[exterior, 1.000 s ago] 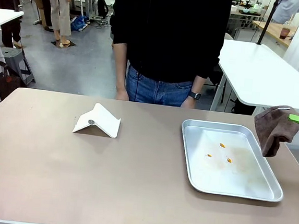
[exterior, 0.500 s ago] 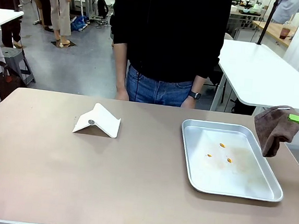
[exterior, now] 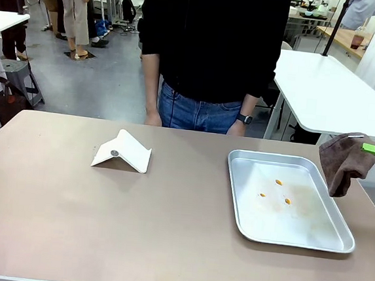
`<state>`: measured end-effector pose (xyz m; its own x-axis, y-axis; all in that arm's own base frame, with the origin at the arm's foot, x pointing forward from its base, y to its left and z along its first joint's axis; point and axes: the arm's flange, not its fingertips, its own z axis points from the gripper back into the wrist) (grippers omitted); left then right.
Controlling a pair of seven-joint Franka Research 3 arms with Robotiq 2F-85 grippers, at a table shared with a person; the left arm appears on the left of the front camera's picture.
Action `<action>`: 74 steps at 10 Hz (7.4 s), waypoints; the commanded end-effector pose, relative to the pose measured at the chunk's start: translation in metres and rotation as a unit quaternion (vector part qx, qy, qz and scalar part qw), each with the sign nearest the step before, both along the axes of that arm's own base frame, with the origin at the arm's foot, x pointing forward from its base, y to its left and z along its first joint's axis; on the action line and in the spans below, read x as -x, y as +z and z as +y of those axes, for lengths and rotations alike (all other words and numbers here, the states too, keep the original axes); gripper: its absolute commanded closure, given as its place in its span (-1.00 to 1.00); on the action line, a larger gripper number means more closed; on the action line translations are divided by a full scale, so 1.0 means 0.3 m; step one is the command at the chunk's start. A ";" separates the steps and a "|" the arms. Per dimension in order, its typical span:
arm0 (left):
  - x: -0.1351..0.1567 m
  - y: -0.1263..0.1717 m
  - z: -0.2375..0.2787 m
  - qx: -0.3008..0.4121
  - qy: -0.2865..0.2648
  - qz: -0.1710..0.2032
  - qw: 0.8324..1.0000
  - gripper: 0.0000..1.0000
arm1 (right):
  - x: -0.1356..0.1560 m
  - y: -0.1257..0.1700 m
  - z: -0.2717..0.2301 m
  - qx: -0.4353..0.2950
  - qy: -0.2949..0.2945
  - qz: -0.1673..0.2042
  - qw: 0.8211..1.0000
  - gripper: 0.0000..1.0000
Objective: Clean the surface of the table.
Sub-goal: If a person points to the right, clean the right side of the table with your right hand, and if they point to the left, clean the left side with your left hand, then clean the area not pointed to by the person.
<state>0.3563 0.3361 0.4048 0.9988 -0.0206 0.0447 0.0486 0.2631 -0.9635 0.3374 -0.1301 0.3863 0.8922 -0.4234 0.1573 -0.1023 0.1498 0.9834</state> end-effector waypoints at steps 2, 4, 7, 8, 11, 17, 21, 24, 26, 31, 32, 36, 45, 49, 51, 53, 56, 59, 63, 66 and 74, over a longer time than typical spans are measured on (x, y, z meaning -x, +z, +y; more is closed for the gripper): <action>0.017 0.122 -0.067 -0.027 -0.033 -0.022 0.999 0.55 | 0.003 0.008 0.000 -0.004 0.003 -0.004 1.000 1.00; 0.040 0.145 -0.083 -0.047 -0.034 -0.020 0.998 0.55 | 0.032 0.102 0.013 -0.007 0.005 -0.019 1.000 0.86; -0.002 0.152 -0.066 -0.042 -0.031 -0.023 0.998 0.55 | 0.066 0.230 0.266 0.018 0.051 -0.095 0.994 0.86; -0.002 0.152 -0.066 -0.042 -0.031 -0.023 0.998 0.55 | 0.068 0.221 0.320 0.078 0.055 -0.121 0.988 0.86; -0.002 0.152 -0.066 -0.042 -0.031 -0.023 0.998 0.55 | 0.003 0.270 0.191 0.036 0.060 -0.096 0.993 0.86; -0.002 0.152 -0.066 -0.042 -0.031 -0.023 0.998 0.55 | -0.014 0.291 0.234 0.130 0.047 -0.108 0.985 0.86; -0.002 0.152 -0.066 -0.042 -0.031 -0.023 0.998 0.55 | -0.014 0.291 0.234 0.130 0.047 -0.108 0.985 0.86; -0.002 0.152 -0.066 -0.042 -0.031 -0.023 0.998 0.55 | -0.014 0.291 0.234 0.130 0.047 -0.108 0.985 0.86; -0.002 0.152 -0.066 -0.042 -0.031 -0.023 0.998 0.55 | -0.026 0.305 0.234 0.229 0.064 -0.088 0.967 0.86; -0.002 0.152 -0.066 -0.042 -0.031 -0.023 0.998 0.55 | -0.234 0.193 0.268 0.445 0.079 -0.034 0.891 0.86; -0.002 0.152 -0.066 -0.042 -0.031 -0.023 0.998 0.55 | -0.266 0.155 0.279 0.476 0.082 -0.029 0.875 0.86; -0.002 0.152 -0.066 -0.042 -0.031 -0.023 0.998 0.55 | -0.351 0.024 0.312 0.530 0.110 -0.008 0.841 0.86; -0.002 0.152 -0.066 -0.042 -0.031 -0.023 0.998 0.55 | -0.450 -0.257 0.499 0.456 0.192 0.057 0.867 0.86; -0.002 0.152 -0.066 -0.042 -0.031 -0.023 0.998 0.55 | -0.460 -0.283 0.656 0.422 0.255 0.038 0.869 0.86; -0.002 0.152 -0.066 -0.042 -0.031 -0.023 0.998 0.55 | -0.448 -0.286 0.731 0.414 0.276 0.030 0.867 0.86; -0.002 0.152 -0.066 -0.042 -0.031 -0.023 0.998 0.55 | -0.434 -0.282 0.792 0.407 0.287 0.019 0.867 0.86; -0.002 0.152 -0.066 -0.042 -0.031 -0.023 0.998 0.55 | -0.421 -0.316 0.851 0.431 0.307 0.014 0.849 0.86; -0.002 0.152 -0.066 -0.042 -0.031 -0.023 0.998 0.55 | -0.431 -0.324 0.820 0.467 0.292 0.013 0.835 0.86; -0.002 0.152 -0.066 -0.042 -0.031 -0.023 0.998 0.55 | -0.441 -0.312 0.706 0.514 0.246 0.032 0.821 0.86; -0.002 0.152 -0.066 -0.042 -0.031 -0.023 0.998 0.55 | -0.440 -0.267 0.586 0.531 0.210 0.051 0.819 0.86; -0.002 0.152 -0.066 -0.042 -0.031 -0.023 0.998 0.55 | -0.393 -0.157 0.313 0.386 0.145 0.025 0.911 0.86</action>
<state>0.3589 0.3163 0.4471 0.9931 -0.0947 0.0689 0.0979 0.3485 -0.9322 0.4617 -0.0319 0.3406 0.9745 0.0474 0.2193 -0.1545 0.8502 0.5032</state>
